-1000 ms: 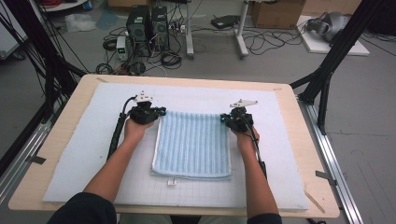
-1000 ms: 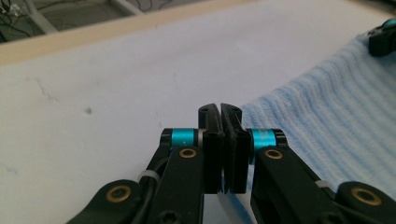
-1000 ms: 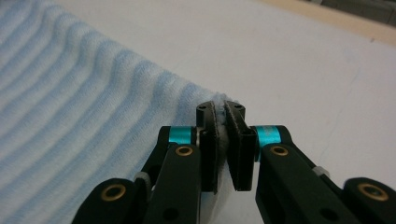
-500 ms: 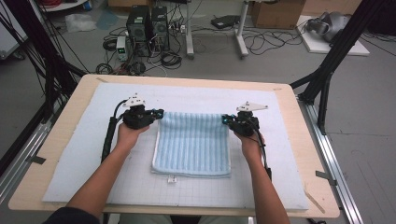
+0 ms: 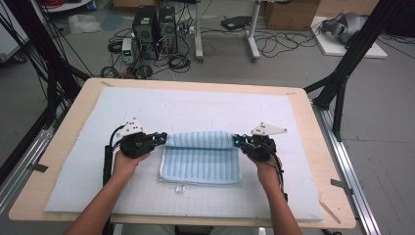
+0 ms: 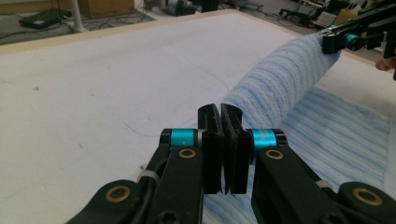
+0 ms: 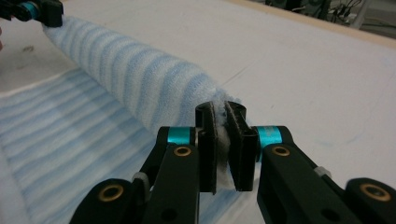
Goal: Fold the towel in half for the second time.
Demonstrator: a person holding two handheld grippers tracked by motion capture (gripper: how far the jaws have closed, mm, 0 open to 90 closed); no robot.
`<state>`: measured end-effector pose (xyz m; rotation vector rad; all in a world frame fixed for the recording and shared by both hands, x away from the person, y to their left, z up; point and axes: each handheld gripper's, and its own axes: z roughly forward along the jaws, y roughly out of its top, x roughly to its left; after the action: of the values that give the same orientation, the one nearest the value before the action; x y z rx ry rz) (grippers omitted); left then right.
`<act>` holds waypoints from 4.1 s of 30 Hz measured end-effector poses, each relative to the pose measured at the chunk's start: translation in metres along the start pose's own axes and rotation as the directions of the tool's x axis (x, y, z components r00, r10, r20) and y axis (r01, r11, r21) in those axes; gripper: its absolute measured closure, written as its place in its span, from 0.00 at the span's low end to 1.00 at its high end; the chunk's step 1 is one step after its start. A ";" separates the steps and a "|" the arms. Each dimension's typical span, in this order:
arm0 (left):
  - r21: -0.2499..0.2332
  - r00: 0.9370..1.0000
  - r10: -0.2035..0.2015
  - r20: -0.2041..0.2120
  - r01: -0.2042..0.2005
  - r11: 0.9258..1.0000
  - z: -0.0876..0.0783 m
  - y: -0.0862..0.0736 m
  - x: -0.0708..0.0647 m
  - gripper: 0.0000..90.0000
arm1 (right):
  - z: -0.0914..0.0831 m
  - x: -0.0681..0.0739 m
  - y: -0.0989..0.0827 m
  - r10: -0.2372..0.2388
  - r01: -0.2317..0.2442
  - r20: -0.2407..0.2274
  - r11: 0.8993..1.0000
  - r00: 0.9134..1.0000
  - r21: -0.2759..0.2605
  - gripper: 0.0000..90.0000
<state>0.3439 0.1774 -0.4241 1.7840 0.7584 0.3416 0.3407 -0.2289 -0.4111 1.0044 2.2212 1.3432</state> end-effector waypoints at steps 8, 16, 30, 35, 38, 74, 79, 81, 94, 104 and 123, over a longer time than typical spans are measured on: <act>0.010 1.000 0.005 0.027 -0.005 1.000 -0.017 -0.015 -0.021 0.96 | -0.017 0.022 -0.021 0.009 -0.009 -0.009 1.000 1.000 0.003 0.93; 0.014 0.998 0.022 0.057 -0.023 1.000 -0.030 -0.026 -0.038 0.96 | -0.033 0.039 -0.041 0.013 -0.013 -0.016 1.000 1.000 0.011 0.93; 0.017 0.998 0.002 0.065 -0.003 1.000 -0.038 -0.034 -0.048 0.91 | -0.045 0.050 -0.052 -0.014 0.016 -0.025 0.998 1.000 0.064 0.83; -0.056 0.997 -0.073 0.012 0.074 0.996 -0.041 -0.025 -0.044 0.58 | -0.052 0.046 -0.044 0.056 -0.057 -0.022 0.998 0.998 -0.027 0.64; -0.039 0.997 -0.070 0.010 0.071 0.997 -0.034 -0.022 -0.042 0.59 | -0.047 0.048 -0.037 0.064 -0.065 -0.017 0.995 0.998 -0.073 0.62; 0.245 0.995 -0.047 -0.086 0.067 0.967 0.017 -0.019 -0.012 0.67 | 0.013 0.022 -0.028 -0.015 0.012 0.015 0.987 1.000 0.163 0.74; 0.251 0.994 -0.020 -0.103 0.045 0.967 0.017 -0.021 -0.014 0.66 | 0.010 0.018 -0.032 -0.001 -0.002 0.019 0.985 1.000 0.172 0.71; 0.220 0.995 -0.015 -0.102 0.038 0.975 0.013 -0.022 -0.014 0.62 | 0.005 0.019 -0.032 -0.015 0.011 0.027 0.987 1.000 0.158 0.64; -0.069 0.990 -0.091 -0.111 0.084 0.994 -0.036 -0.016 0.009 0.21 | -0.057 -0.001 -0.033 0.047 -0.043 0.150 0.999 0.988 -0.028 0.13; -0.141 0.986 -0.086 -0.143 0.066 0.988 -0.059 -0.017 0.015 0.21 | -0.078 -0.008 -0.036 0.029 -0.021 0.181 0.999 0.983 -0.049 0.12; -0.120 0.990 -0.059 -0.131 0.043 0.992 -0.062 -0.021 0.007 0.23 | -0.080 -0.010 -0.034 0.050 -0.037 0.191 0.997 0.980 -0.072 0.12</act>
<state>0.3065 0.2313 -0.4236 1.6405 0.8597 0.4666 0.2847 -0.2958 -0.4019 1.1142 2.0092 1.2724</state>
